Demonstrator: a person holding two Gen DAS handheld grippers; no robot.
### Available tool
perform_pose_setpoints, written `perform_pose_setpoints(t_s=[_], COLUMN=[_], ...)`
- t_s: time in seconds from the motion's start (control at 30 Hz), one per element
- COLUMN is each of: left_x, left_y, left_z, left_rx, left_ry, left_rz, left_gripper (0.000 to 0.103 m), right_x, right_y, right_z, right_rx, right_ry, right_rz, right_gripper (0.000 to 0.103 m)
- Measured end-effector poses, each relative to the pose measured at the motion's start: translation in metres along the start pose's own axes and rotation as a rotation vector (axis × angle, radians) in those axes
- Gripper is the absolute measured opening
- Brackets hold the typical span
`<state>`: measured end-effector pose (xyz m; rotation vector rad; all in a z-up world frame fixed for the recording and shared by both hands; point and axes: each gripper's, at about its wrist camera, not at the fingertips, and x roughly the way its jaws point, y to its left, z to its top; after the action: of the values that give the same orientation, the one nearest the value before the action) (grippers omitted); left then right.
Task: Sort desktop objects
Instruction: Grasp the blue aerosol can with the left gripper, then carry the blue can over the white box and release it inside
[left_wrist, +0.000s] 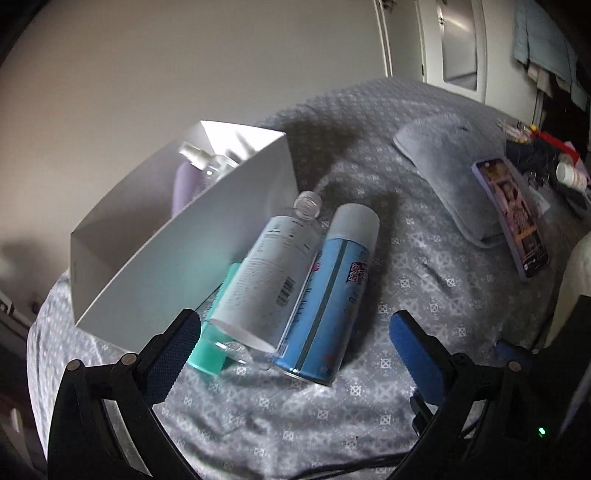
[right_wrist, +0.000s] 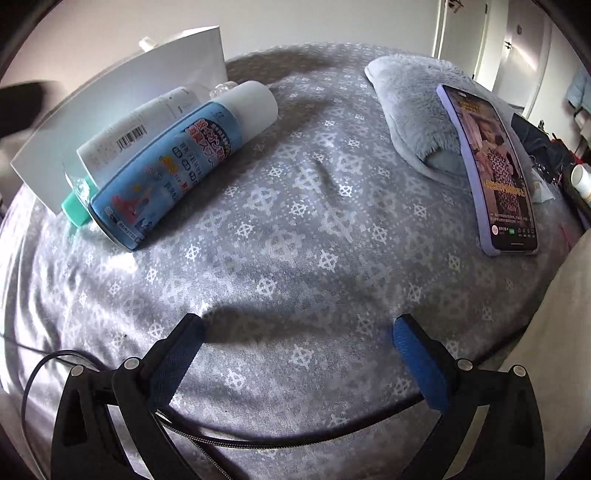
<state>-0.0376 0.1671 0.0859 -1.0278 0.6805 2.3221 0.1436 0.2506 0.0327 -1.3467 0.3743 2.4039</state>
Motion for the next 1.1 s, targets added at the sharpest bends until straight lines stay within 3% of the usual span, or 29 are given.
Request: perform_pose_setpoints(t_s=[0.27,0.37,0.47,0.5,0.57,0.6,0.73,0.93,1.1], left_x=[0.048,0.059,0.067,0.069,0.078,0.082,0.077,0.019,-0.049], left_y=[-0.033,-0.048,-0.057,-0.055,-0.05,-0.045,-0.029,0.006,0.069], left_z=[0.009,0.012,0.014,0.014,0.014,0.014,0.008,-0.003,0.004], left_rx=[0.103,0.114,0.127,0.108,0.079,0.051,-0.037,-0.194,-0.333], left_ry=[0.108,0.147,0.148,0.151,0.183,0.2,0.209,0.077,-0.091], left_rz=[-0.027,-0.105,-0.073,-0.077,-0.067,-0.073,-0.15,-0.253,-0.242], left_gripper=[0.102,0.1,0.099,0.094,0.072,0.054,0.053,0.052,0.053], right_x=[0.001,0.006,0.009,0.008,0.008,0.008,0.008,0.007,0.008], right_y=[0.002,0.007,0.009,0.008,0.008,0.009,0.011,0.011,0.011], right_z=[0.004,0.006,0.007,0.006,0.006,0.006,0.007,0.006,0.006], right_rx=[0.06,0.033,0.015,0.021,0.021,0.017,0.006,0.005,0.004], right_ry=[-0.024,-0.018,-0.011,-0.014,-0.015,-0.014,-0.018,-0.02,-0.02], right_rz=[0.034,0.004,-0.016,-0.01,-0.01,-0.014,-0.031,-0.03,-0.034], right_gripper=[0.103,0.103,0.103,0.103,0.103,0.103,0.103,0.103,0.103])
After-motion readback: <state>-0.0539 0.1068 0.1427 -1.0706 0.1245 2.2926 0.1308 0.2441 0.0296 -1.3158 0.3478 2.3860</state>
